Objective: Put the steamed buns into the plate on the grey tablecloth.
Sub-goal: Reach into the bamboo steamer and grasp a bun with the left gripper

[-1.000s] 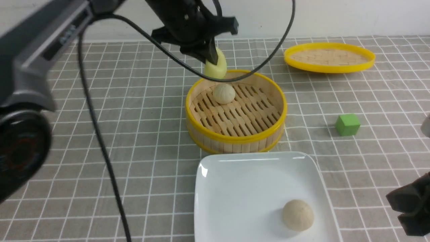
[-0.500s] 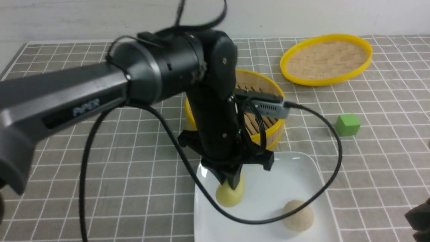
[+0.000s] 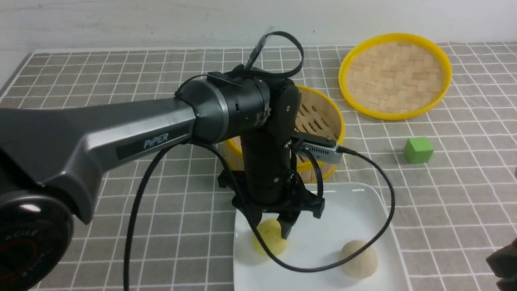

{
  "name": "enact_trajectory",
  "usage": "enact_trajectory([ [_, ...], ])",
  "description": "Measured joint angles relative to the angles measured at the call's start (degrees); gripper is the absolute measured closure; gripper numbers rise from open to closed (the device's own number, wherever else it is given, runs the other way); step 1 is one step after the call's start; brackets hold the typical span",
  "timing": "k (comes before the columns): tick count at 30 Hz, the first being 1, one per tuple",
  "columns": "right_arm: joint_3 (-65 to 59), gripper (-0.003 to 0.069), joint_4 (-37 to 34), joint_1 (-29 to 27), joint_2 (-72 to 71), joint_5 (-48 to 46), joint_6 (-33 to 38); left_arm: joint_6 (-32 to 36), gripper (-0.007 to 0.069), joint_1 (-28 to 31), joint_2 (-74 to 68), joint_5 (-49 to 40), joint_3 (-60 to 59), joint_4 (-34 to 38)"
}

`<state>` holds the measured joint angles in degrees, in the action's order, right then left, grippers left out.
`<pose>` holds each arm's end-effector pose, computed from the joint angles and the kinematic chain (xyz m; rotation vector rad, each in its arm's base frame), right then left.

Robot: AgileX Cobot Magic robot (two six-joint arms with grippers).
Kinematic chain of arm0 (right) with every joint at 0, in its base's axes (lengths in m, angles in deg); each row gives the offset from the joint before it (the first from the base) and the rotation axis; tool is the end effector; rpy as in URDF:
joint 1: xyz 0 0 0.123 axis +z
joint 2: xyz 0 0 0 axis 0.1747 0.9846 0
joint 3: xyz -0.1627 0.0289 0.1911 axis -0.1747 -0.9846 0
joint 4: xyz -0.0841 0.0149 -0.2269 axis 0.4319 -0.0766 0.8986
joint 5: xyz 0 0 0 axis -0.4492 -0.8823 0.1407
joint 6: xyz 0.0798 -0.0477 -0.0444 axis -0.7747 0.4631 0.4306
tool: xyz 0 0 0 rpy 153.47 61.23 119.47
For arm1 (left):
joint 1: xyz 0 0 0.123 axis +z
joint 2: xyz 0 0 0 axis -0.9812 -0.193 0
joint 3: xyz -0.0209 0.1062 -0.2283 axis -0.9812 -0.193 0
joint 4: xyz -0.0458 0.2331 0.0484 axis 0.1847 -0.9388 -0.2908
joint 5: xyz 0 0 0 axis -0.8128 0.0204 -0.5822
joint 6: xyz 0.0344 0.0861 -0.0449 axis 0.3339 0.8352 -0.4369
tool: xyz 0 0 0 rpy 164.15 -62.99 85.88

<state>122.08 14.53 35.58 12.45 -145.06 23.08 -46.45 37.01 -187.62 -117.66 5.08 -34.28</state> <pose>0.1507 0.0788 0.2499 -0.5650 2.6170 0.2353 0.2827 -0.2601 0.1738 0.7047 2.9821 -0.1495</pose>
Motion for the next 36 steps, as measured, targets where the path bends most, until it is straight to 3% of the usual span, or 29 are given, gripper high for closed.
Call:
enact_trajectory([
  [7,0.0,0.0607,0.0,0.0,0.0,0.0,0.0,-8.3,0.0174,4.0,0.7,-3.0,15.0,-7.3],
  [18,0.0,0.0595,0.0,0.0,0.0,0.4,0.0,-9.2,0.0174,13.6,-20.9,-1.6,47.6,-4.3],
  [26,0.0,0.0586,0.0,0.0,0.0,1.7,0.0,-9.3,0.0189,13.7,-31.6,3.1,56.7,-2.4],
  [29,0.0,0.0583,0.0,0.0,0.0,1.8,0.0,-9.7,0.0258,13.7,-32.9,3.2,56.9,-2.3],
  [32,0.0,0.0579,0.0,0.0,0.0,1.8,0.0,-10.8,0.0472,13.7,-33.8,3.3,57.2,-2.3],
  [33,0.0,0.0579,0.0,0.0,0.0,1.8,0.0,-10.8,0.0485,13.7,-33.7,3.2,57.3,-2.3],
  [35,0.0,0.0577,0.0,0.0,0.0,1.9,0.0,-10.7,0.0584,13.7,-32.7,0.8,58.5,-2.4],
  [36,0.0,0.0577,0.0,0.0,0.0,1.9,0.0,-10.7,0.0587,13.7,-32.6,0.4,58.6,-2.4],
])
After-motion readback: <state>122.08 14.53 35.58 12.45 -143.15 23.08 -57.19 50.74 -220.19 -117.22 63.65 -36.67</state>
